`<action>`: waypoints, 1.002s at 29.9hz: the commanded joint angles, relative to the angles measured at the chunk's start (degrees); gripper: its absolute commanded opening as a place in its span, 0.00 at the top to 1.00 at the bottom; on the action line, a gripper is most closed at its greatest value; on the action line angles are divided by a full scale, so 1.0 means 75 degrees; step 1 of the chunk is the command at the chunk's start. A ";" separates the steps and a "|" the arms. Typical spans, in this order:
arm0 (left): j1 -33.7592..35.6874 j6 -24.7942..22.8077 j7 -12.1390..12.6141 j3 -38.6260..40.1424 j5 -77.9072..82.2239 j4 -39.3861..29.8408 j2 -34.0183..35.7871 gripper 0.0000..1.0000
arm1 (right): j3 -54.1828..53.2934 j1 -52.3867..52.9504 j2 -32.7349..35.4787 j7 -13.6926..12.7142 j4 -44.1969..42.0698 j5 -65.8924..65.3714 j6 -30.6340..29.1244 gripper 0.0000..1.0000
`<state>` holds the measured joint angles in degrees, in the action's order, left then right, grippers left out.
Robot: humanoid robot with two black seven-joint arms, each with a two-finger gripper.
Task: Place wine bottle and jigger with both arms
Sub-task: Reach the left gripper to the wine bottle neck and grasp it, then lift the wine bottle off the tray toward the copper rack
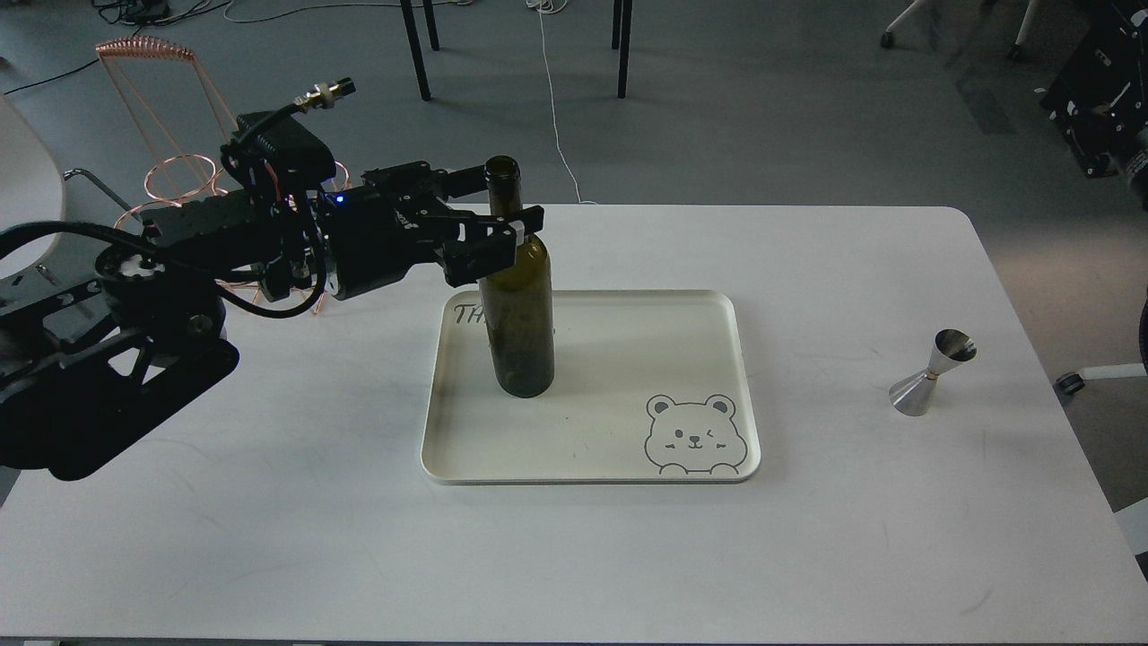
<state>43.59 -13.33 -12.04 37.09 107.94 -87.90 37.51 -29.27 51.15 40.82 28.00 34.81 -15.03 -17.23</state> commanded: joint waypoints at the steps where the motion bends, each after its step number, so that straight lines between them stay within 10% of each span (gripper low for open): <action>1: -0.0012 0.0008 -0.0012 0.0000 -0.0001 0.0013 0.0003 0.60 | 0.0001 0.0012 -0.0005 0.0000 0.0000 0.0000 0.0001 0.22; 8: 0.0000 0.0137 -0.0012 0.0023 -0.0048 0.0001 0.0108 0.82 | 0.0001 0.0000 -0.0040 0.0000 -0.0012 0.0000 0.0036 0.22; 30: 0.1147 0.0196 -0.0258 0.0902 -0.1384 0.1453 0.2581 0.84 | 0.0013 0.0070 -0.0005 0.0000 0.0000 -0.0012 0.0001 0.21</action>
<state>50.08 -11.84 -13.25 43.87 97.49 -80.23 56.77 -29.18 51.66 40.83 28.00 34.78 -15.12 -17.24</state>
